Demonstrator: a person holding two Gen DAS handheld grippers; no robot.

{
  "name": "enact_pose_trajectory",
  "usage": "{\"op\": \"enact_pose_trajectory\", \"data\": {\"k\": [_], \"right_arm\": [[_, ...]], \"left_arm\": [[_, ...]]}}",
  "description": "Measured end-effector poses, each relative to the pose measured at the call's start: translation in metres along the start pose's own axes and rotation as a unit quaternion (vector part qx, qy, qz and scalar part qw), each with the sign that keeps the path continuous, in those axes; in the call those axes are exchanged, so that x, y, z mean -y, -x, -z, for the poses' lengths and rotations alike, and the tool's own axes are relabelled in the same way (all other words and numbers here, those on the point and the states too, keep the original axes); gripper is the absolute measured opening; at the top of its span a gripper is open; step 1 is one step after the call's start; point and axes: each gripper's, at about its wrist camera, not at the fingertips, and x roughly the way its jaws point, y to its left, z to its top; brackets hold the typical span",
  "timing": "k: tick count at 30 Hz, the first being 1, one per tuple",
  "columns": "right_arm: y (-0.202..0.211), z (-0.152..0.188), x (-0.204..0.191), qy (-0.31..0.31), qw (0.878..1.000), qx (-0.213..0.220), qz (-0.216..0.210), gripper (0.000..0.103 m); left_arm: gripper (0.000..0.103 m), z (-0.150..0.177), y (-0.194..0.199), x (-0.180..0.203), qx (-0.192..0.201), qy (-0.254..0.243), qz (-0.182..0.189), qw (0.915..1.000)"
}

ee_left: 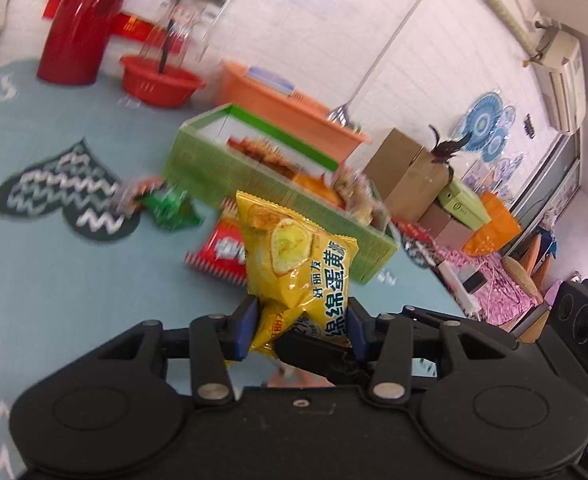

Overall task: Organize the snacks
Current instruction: 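Lift the yellow bag into the green box and open the left gripper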

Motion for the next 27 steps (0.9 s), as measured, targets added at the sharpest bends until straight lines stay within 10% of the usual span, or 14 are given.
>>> {"op": "enact_pose_trajectory", "data": {"k": [27], "right_arm": [[-0.052,-0.094,0.118,-0.007,0.991,0.124,0.052,0.06]], "left_arm": [[0.055,-0.129,-0.115,0.001,0.066,-0.029,0.021,0.9971]]}}
